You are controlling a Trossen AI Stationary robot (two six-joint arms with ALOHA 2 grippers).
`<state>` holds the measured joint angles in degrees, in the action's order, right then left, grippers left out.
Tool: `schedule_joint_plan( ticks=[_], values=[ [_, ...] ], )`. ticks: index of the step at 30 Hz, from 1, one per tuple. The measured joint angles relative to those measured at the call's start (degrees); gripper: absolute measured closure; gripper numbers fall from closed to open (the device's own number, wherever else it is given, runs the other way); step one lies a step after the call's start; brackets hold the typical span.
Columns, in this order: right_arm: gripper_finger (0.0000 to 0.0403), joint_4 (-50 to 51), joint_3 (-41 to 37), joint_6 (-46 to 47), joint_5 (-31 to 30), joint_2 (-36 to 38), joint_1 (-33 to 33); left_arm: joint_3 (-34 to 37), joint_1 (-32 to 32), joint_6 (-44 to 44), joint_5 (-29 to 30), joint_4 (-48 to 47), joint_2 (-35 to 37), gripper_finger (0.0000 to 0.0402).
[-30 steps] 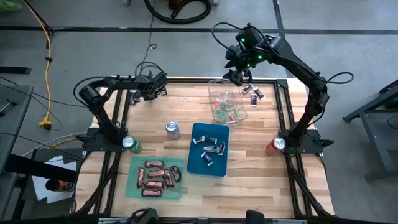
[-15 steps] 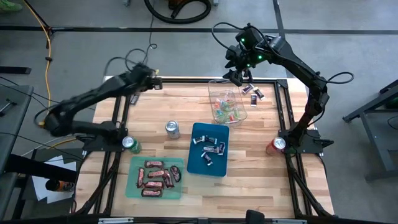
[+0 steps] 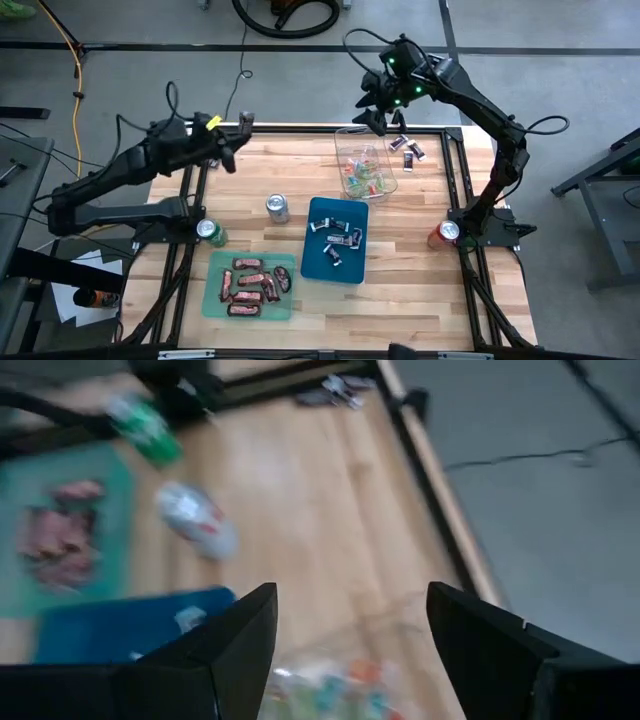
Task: Sort candy
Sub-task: Put the brown-white chocolate into the blue bin
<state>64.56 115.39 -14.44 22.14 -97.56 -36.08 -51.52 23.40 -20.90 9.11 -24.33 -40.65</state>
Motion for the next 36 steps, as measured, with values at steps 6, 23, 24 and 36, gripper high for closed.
schedule_joint_plan(
  ticks=[6, 23, 24, 36],
  values=[
    [0.0151, -0.8, 0.0, 5.1, 9.4, 1.8, 5.3, 8.4, -5.2, 3.2, -12.2, 19.3, 1.5, 0.0394],
    [0.0151, 7.5, 0.0, 20.8, -17.8, 6.1, 32.8, 20.7, -20.3, -0.5, -20.8, 51.4, -10.9, 0.0396],
    [0.0151, 8.8, 0.0, 21.6, -19.3, 6.3, 33.3, 19.9, -20.9, 0.9, -20.6, 51.3, -12.3, 0.0396],
    [0.0151, 20.3, 0.0, 29.7, -34.1, 14.5, 35.9, 9.0, -24.8, 11.3, -20.4, 51.2, -35.0, 0.0396]
  ],
)
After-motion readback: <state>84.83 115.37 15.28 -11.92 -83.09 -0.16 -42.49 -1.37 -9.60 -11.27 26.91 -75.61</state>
